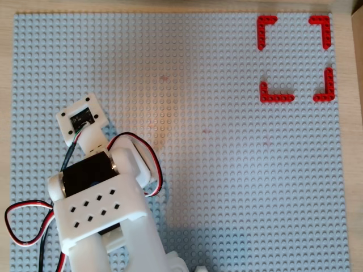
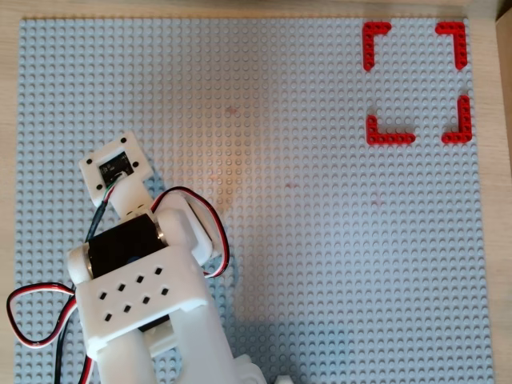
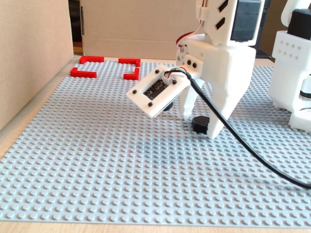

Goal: Grab the Lego and store it in red box

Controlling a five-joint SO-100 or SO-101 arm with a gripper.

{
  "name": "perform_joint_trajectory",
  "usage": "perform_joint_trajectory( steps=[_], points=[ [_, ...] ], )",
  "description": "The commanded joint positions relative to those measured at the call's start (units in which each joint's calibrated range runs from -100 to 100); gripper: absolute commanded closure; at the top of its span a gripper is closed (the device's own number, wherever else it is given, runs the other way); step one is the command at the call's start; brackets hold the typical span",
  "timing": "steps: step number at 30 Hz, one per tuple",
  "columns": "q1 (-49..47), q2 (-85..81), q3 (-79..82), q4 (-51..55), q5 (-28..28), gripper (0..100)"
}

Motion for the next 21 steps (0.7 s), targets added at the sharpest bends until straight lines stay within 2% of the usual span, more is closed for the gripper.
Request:
perform_joint_trajectory(
  steps=[1,9,14,21],
  points=[
    [-0.4,0.3,0.1,-0.06,-0.03,77],
    [-0.1,0.64,0.19,-0.15,0.02,77],
    [0.04,0.64,0.19,-0.06,0.02,82],
    [0.12,0.64,0.19,-0.15,-0.13,83]
  ],
)
